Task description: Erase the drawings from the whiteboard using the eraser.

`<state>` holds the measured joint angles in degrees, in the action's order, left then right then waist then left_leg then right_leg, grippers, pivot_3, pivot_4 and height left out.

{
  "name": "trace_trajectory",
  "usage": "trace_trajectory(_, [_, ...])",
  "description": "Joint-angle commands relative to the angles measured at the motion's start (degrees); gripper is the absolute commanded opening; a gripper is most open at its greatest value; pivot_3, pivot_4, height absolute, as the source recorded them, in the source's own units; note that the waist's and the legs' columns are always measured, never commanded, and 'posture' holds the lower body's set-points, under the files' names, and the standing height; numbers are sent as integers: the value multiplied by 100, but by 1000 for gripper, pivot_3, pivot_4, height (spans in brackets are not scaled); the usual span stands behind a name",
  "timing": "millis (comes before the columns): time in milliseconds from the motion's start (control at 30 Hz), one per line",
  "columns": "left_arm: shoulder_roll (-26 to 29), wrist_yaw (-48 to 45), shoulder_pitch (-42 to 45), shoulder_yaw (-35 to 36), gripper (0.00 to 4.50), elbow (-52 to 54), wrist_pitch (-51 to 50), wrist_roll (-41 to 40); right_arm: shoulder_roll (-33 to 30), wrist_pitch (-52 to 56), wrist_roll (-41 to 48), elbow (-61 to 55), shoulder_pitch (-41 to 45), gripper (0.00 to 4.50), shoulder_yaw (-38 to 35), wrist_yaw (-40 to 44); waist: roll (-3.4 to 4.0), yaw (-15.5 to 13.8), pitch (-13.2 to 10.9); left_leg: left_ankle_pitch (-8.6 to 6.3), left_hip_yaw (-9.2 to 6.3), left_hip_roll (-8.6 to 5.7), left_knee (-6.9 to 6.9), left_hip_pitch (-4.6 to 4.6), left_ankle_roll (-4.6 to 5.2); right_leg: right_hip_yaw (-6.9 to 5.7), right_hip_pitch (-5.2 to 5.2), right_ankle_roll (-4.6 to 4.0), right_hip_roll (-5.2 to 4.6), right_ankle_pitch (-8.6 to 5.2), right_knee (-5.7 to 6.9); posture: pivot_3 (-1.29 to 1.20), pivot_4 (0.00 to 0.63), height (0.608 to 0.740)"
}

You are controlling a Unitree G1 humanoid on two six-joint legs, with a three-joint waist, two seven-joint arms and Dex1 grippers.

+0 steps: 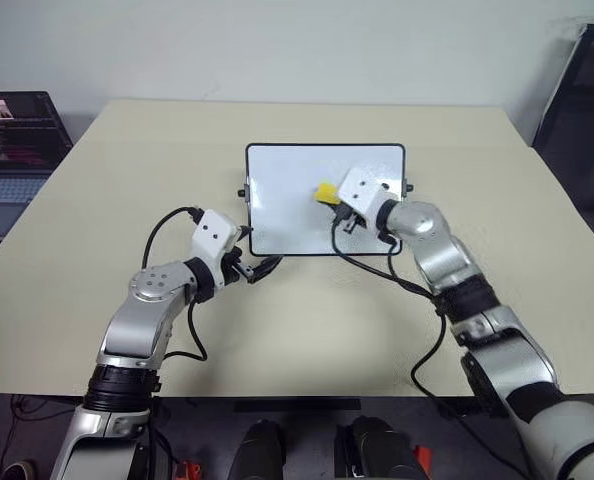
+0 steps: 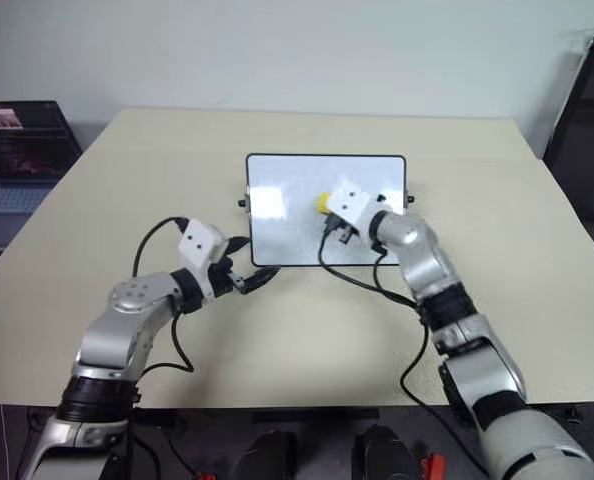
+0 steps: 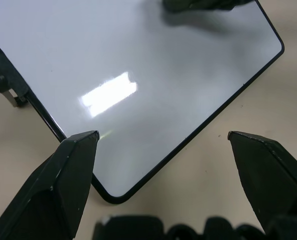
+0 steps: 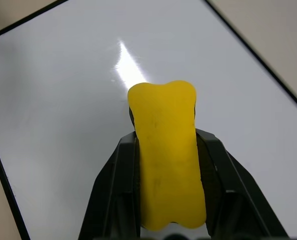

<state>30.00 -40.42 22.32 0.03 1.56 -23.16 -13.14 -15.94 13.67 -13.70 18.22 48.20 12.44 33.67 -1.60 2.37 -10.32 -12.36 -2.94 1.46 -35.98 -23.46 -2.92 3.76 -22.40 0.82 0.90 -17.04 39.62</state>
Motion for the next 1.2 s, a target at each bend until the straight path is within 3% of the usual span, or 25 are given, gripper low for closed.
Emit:
trace_trajectory(33, [-97,-216,381,-96,4500,-30,274,-77,-224,1038,244,-1993,-808,1122,-675,-147,0,-41,0,0,0,0,1,-2,0,-3,1,0,0,0,-6,0,150,740])
trace_trajectory(233, [-300,-935,962,-516,4500,-276,561,-173,65,3182,362,-4863,-2696,1122,-1667,-753,0,-83,0,0,0,-9,-5,-31,0,-23,1,2,-3,1,-31,0,150,740])
trace_trajectory(433, [-631,-2003,1484,-1182,4500,-841,1276,-102,858,4570,293,-6001,-3835,1122,-1852,-1591,2,-25,1,0,5,-4,-4,-24,-1,-21,2,2,5,-1,-28,0,150,740])
trace_trajectory(733, [-1170,-3028,1915,-1760,4500,-1709,2061,23,1140,4533,530,-5361,-3739,1122,-2098,-2243,2,4,1,0,18,-5,-7,-21,1,-8,3,29,33,-16,-30,0,150,740])
trace_trajectory(1200, [-1598,-3027,2076,-1872,4500,-1879,2253,228,898,3921,1006,-3995,-3166,1122,-2453,-2575,2,-1,1,0,15,-5,-6,-26,2,-8,3,29,34,-15,-33,0,150,740])
